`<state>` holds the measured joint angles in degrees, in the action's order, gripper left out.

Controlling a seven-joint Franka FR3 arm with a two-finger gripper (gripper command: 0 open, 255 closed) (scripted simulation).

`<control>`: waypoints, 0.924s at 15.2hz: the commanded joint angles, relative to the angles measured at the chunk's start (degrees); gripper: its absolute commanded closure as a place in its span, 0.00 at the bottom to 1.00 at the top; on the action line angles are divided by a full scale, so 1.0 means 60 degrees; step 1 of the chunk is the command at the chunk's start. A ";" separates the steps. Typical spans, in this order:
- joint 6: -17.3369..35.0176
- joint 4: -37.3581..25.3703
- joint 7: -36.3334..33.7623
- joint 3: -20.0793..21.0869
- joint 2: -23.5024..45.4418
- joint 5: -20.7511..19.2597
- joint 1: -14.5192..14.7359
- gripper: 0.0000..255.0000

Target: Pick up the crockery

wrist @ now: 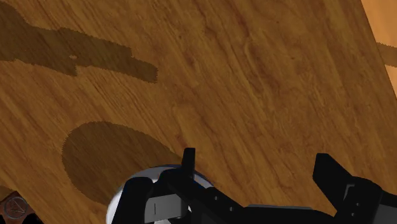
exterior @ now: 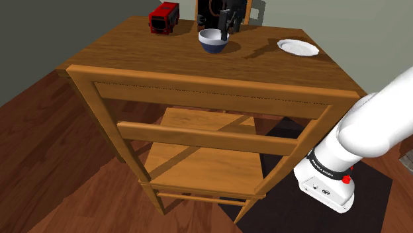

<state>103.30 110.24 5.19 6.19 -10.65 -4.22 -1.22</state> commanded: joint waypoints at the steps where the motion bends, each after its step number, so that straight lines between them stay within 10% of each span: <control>1: -0.0021 -0.0736 -0.0007 0.0025 0.0756 -0.0087 -0.0012 0.00; 9: -0.0898 -0.4886 -0.0093 0.0131 0.4207 -0.0521 0.0163 0.00; 14: -0.0227 -0.4138 -0.0149 0.0116 0.4132 -0.0522 0.0145 0.00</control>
<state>101.20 84.69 4.45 6.86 14.15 -7.33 -0.39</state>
